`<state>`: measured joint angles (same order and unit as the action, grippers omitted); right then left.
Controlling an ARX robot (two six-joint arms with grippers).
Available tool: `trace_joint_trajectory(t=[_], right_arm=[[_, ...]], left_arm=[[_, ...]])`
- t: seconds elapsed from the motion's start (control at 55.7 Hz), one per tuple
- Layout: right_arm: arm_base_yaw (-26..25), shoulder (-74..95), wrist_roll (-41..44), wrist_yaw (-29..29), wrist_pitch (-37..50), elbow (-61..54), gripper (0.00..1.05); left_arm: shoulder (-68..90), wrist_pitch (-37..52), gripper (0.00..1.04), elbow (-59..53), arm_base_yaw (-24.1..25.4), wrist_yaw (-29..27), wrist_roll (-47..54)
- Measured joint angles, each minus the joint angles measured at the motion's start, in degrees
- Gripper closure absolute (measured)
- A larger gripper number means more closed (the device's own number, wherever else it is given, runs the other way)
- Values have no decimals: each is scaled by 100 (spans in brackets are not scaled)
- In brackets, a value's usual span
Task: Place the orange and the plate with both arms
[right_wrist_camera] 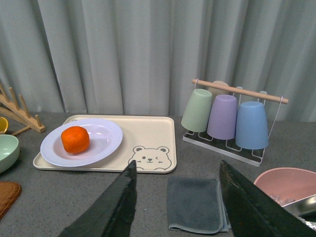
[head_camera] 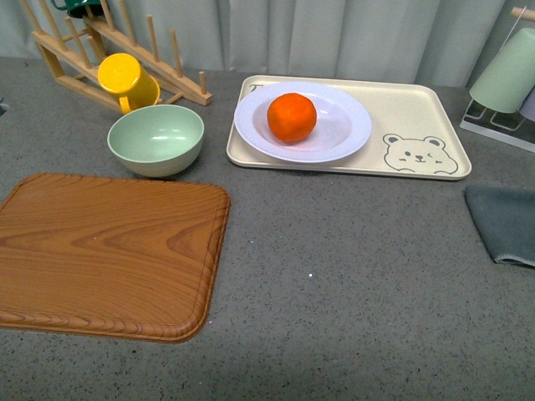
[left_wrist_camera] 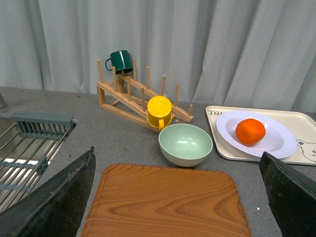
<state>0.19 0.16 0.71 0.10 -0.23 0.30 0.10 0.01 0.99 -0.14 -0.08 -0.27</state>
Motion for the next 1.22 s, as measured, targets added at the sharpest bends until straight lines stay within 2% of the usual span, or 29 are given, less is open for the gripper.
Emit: trace_joint_trajectory(t=[0.108,0.144,0.718,0.808,1.221], right_arm=[[0,0,-7,0,0,0,101],[0,0,7,0,0,0,103],[0,0,-20,0,0,0,7],[0,0,-15,0,0,0,10],[0,2,-17,0,0,0,9]], left_arm=[[0,0,6,0,0,-2,0],[0,0,6,-2,0,-2,0],[0,0,6,0,0,-2,0],[0,0,6,0,0,0,0],[0,0,6,0,0,-2,0]])
